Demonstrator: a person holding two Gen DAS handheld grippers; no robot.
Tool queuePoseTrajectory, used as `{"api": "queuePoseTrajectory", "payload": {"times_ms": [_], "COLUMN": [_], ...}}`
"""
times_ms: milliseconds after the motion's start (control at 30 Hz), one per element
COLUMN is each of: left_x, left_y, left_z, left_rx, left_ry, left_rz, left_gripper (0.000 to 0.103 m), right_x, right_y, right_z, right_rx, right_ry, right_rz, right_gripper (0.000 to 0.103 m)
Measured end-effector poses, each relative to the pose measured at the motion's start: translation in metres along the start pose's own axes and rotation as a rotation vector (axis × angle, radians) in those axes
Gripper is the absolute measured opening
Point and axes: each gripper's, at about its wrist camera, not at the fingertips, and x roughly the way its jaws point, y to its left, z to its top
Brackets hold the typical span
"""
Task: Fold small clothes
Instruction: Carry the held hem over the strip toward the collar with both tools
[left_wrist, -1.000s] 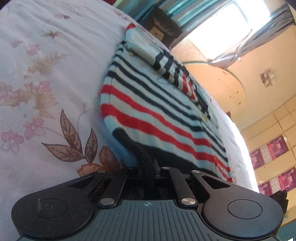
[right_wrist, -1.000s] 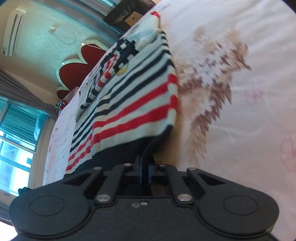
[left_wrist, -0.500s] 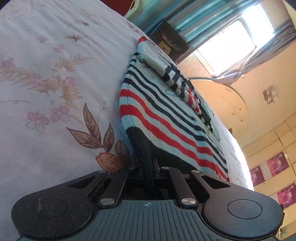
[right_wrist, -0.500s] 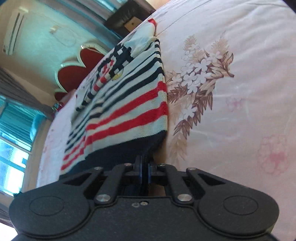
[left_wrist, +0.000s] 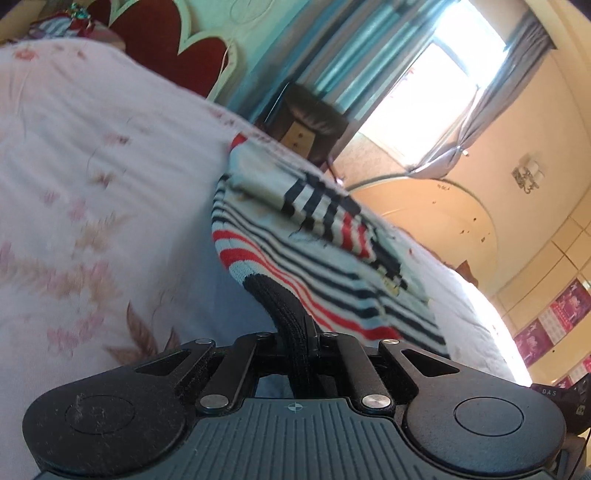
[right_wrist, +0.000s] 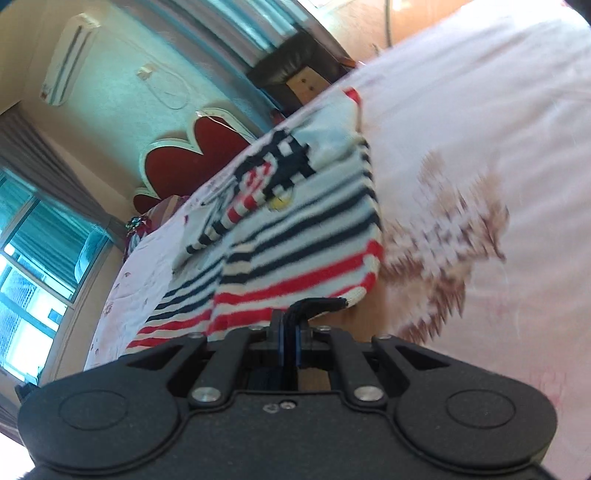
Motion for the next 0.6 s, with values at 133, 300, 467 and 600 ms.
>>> {"api": "queuePoseTrajectory", "payload": {"times_ms": [133, 300, 467, 600], "left_x": [-0.006, 0.000, 0.019, 0.042], "left_y": [-0.008, -0.009, -0.031, -0.052], "left_z": [0.019, 0.063, 0.121, 0.158], "left_rx": [-0.004, -0.099, -0.089, -0.022], "left_ry": [-0.036, -0.068, -0.096, -0.034], "left_rz": [-0.026, -0.106, -0.126, -0.097], "left_gripper": [0.004, 0.004, 0.004, 0.004], "right_x": [-0.008, -0.003, 0.004, 0.012], "right_y": [0.019, 0.047, 0.074, 0.082], "right_z": [0.021, 0.056, 0.109, 0.147], "right_rx": [-0.070, -0.166, -0.186, -0.151], "right_ry": [-0.033, -0.043, -0.102, -0.113], "right_rz": [0.019, 0.028, 0.023, 0.022], "right_gripper": [0.006, 0.006, 0.006, 0.006]}}
